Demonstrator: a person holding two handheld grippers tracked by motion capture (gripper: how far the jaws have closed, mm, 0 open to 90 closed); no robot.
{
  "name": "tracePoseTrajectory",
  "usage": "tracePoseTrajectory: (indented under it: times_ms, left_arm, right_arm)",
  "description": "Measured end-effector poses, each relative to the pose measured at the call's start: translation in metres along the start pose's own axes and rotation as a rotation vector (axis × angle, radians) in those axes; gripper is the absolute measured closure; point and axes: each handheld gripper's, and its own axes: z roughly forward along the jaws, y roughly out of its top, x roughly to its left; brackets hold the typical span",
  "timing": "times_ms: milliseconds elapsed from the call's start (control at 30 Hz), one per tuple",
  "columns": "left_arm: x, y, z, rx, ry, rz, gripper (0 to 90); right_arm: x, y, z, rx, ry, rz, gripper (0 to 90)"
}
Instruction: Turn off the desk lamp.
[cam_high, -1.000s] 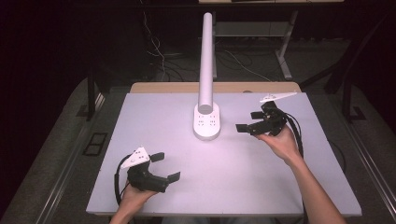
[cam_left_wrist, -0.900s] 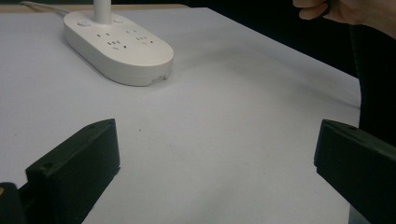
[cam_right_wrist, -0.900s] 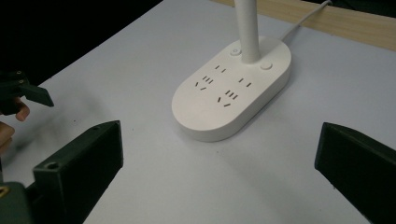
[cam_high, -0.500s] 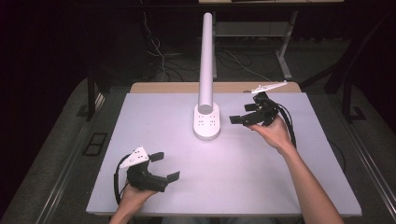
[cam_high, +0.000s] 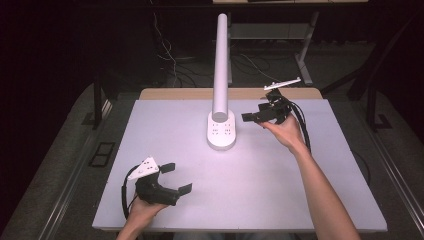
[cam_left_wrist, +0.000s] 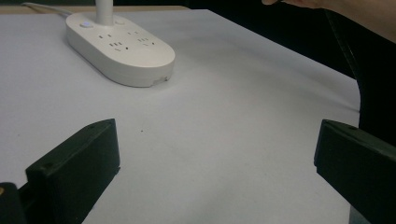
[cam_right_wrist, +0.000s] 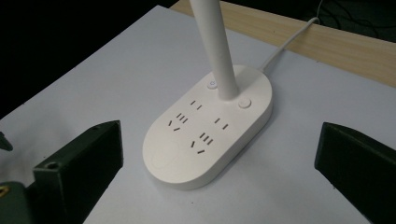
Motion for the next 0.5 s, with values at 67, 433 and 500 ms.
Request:
tracePoseTrajectory:
  times_ms: [67, 433, 500]
  left_arm:
    - [0.0, 0.0, 0.0, 0.0, -0.003, 0.001, 0.0]
    - [0.0, 0.0, -0.001, -0.004, -0.002, 0.001, 0.0]
    - [0.001, 0.0, -0.001, -0.003, -0.004, 0.001, 0.0]
  right_arm:
    - [-0.001, 0.002, 0.002, 0.003, -0.005, -0.003, 1.0]
    - [-0.002, 0.016, 0.021, 0.003, 0.013, -0.016, 42.0]
    - [-0.002, 0.017, 0.023, -0.008, 0.017, -0.016, 49.3]
